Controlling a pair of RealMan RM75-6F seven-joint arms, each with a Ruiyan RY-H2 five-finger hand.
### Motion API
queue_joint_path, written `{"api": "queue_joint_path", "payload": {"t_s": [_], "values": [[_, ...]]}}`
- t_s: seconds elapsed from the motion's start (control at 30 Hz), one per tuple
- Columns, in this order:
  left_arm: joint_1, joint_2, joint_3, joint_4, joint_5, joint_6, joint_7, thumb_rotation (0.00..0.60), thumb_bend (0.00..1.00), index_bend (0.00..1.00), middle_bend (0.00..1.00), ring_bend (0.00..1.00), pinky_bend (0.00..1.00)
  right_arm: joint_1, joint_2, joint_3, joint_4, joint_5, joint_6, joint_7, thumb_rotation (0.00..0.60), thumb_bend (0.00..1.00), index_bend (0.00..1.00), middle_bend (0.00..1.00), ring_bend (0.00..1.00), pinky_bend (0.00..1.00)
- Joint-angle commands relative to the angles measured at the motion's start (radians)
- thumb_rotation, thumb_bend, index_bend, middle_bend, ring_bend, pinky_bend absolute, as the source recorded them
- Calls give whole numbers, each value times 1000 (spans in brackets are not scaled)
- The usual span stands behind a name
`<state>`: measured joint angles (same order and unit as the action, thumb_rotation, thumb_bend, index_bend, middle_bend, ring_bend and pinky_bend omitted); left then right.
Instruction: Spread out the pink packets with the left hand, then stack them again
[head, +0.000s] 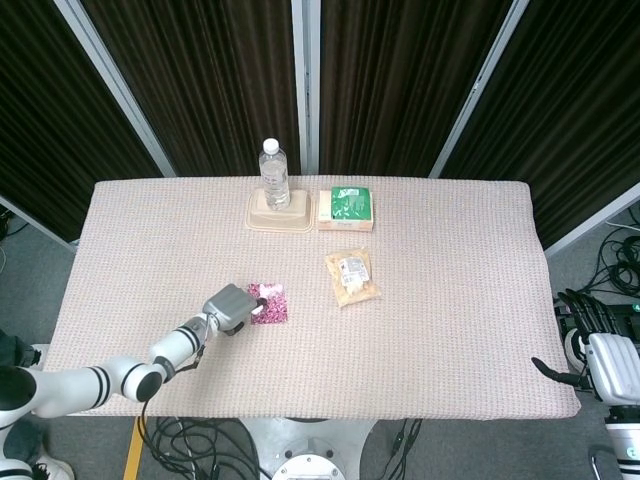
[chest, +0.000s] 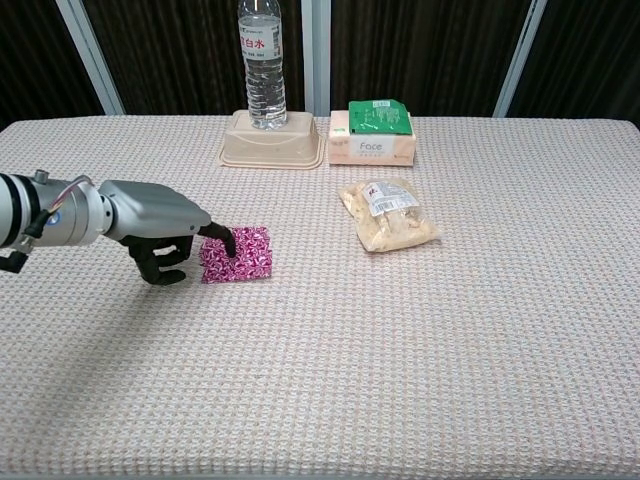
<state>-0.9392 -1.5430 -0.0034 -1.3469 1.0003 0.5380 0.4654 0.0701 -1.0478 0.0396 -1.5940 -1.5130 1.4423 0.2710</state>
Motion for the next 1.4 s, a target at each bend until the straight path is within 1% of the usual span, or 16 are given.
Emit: {"api": "queue_joint_path", "payload": {"t_s": [0.03,0.13,0.23,0.33,0.43,0.5,0.6,0.73,0.93,1.2,1.4], "values": [[-23,29,29,-66,-56,27,52,600,507,249,922,910,1000,0,0,0,0,0,0,0,488,60,87,55,0,0],[-45,51,50,-125,-105,44,93,600,507,249,921,910,999,-2,1,0,1,0,4,2,489,62,86,56,0,0],[-64,71,64,-184,-146,85,131,600,507,249,920,909,999,-4,1,1,2,-1,9,5,491,62,86,55,0,0],[-70,83,70,-231,-162,147,162,600,506,249,919,909,999,-6,0,0,4,-1,9,6,484,62,86,55,0,0],[-71,81,66,-246,-166,190,174,600,506,249,918,909,999,-6,-1,0,6,-1,10,9,491,61,85,56,0,0],[-69,67,62,-231,-164,207,173,600,505,249,918,909,999,-7,-1,0,6,-1,10,10,493,60,86,56,0,0],[-64,29,56,-175,-155,213,156,600,503,250,920,909,995,-9,-1,0,9,0,11,11,490,61,86,55,0,0],[-68,-20,49,-93,-159,184,132,600,503,249,923,909,991,-10,0,0,10,3,10,13,487,62,86,55,0,0],[-68,-71,39,-5,-151,160,101,600,503,249,923,909,991,-10,1,0,11,7,6,13,487,62,86,56,0,0],[-71,-82,52,29,-152,133,100,600,503,250,923,909,990,-11,-2,2,13,8,6,15,485,60,86,55,0,0],[-61,-44,72,0,-149,153,114,600,503,250,923,909,990,-12,1,4,9,9,9,13,490,60,86,56,0,0]]}}
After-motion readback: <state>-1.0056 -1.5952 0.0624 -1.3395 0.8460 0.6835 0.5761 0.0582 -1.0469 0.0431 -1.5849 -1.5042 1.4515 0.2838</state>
